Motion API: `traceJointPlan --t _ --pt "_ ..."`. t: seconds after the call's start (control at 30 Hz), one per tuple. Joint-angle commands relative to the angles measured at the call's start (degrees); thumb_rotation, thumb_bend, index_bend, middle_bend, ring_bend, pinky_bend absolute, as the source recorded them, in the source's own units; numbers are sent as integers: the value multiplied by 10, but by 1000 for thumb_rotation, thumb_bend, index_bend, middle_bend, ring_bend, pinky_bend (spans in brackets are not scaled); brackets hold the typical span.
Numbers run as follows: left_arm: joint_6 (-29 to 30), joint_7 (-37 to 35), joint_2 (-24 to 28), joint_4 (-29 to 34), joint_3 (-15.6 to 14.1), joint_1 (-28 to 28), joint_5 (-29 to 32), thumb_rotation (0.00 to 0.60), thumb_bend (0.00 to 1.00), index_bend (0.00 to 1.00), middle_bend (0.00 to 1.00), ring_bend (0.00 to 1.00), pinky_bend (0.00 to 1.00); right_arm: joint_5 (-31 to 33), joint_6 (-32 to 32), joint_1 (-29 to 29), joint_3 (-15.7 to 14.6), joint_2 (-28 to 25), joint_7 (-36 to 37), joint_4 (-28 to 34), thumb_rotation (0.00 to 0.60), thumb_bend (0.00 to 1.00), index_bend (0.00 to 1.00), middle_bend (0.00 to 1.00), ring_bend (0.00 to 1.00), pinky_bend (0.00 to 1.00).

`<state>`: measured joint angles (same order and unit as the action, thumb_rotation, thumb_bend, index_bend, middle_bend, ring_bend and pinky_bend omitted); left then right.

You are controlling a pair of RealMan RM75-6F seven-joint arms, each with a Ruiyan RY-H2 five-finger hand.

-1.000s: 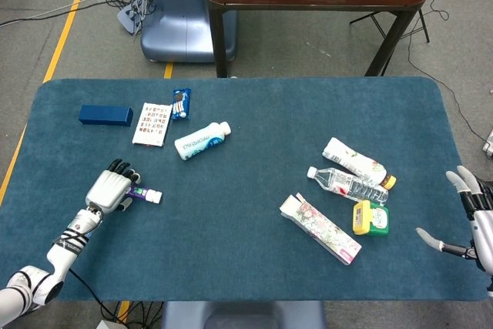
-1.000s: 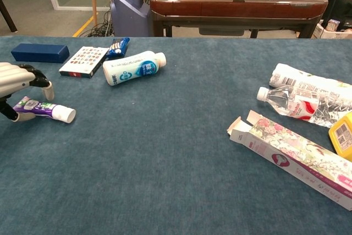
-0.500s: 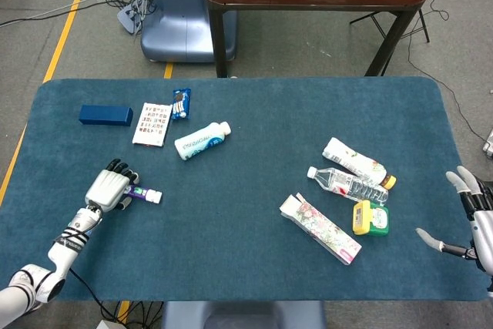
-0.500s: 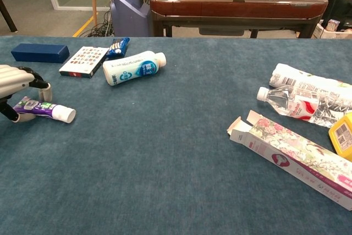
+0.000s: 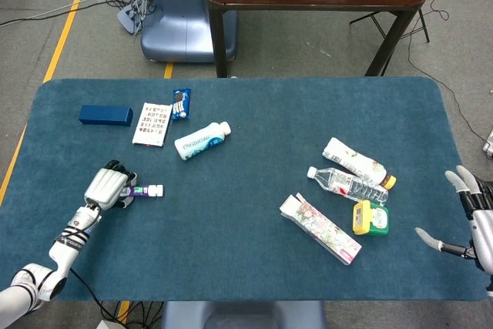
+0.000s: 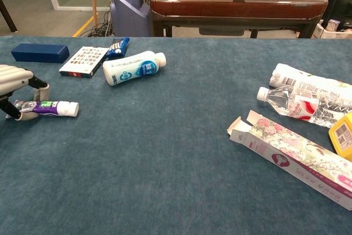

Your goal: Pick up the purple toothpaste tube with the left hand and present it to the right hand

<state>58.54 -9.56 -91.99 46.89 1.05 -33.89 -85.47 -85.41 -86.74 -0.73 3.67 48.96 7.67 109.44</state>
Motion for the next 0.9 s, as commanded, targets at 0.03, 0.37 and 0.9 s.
traceJointPlan --t 0.03,0.37,0.9 --pt "1 -18 0 -3 1 0 0 600 277 523 559 326 163 -1 1 -1 0 0 -1 1 336 0 0 0 0 0" --pt "22 -90 32 58 20 3 7 600 380 572 614 372 193 -21 14 -19 6 -4 -4 10 336 0 0 0 0 0" --pt "38 -195 149 334 26 0 -22 600 385 570 620 377 204 -85 149 -133 20 -39 81 73 278 0 0 0 0 0"
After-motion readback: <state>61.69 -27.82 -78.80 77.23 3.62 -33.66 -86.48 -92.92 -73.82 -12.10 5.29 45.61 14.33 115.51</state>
